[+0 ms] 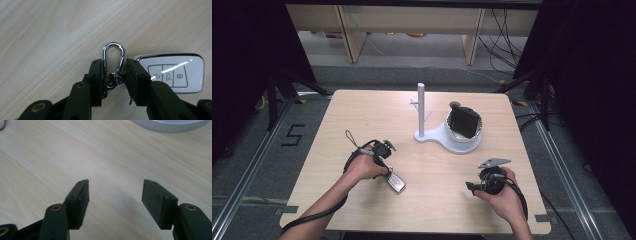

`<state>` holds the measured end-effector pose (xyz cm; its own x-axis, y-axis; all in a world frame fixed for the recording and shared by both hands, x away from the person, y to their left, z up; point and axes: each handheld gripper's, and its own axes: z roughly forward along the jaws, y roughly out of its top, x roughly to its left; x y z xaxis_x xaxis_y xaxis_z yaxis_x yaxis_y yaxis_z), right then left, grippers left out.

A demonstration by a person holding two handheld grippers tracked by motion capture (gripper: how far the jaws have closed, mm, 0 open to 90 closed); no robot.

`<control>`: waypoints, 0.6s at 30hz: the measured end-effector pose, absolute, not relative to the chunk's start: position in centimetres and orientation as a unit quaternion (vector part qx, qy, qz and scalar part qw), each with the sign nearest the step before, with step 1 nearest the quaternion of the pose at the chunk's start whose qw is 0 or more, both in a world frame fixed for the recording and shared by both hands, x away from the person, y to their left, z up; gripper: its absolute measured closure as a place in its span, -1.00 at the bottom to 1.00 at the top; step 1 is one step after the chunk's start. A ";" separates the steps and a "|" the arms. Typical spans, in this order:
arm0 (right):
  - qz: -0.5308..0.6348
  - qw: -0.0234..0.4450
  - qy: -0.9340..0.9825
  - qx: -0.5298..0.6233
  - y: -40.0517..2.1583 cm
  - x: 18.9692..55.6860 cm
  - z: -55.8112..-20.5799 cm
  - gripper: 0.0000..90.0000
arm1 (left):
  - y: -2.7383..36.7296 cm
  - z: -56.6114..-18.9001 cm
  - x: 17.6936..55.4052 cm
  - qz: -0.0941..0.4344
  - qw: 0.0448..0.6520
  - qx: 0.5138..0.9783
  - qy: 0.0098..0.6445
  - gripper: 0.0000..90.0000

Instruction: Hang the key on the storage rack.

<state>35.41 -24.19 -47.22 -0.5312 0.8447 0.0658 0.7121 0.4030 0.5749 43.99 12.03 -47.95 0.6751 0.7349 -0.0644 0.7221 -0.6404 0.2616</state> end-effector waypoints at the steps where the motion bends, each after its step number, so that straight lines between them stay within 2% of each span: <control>1: 0.280 0.120 0.830 0.468 -24.2 35.4 -47.3 -0.11 | 12.0 -48.0 44.0 0.024 0.136 0.904 0.404 0.47; 9: 0.280 0.121 0.831 0.466 -24.2 35.4 -47.3 -0.11 | 11.5 -47.9 44.2 0.018 0.113 0.912 0.393 0.54; 11: 0.282 0.121 0.830 0.467 -24.2 35.4 -47.3 -0.11 | 11.5 -47.7 44.4 0.026 0.100 0.922 0.373 0.55; 18: 0.284 0.122 0.830 0.465 -24.2 35.4 -47.4 -0.11 | 11.5 -47.7 44.1 0.033 0.101 0.928 0.356 0.58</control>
<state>35.42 -24.20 -47.35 -0.5381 0.8406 0.0617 0.7020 0.4064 0.5848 44.14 11.49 -47.74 0.7446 0.6674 -0.0102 0.6538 -0.7263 0.2121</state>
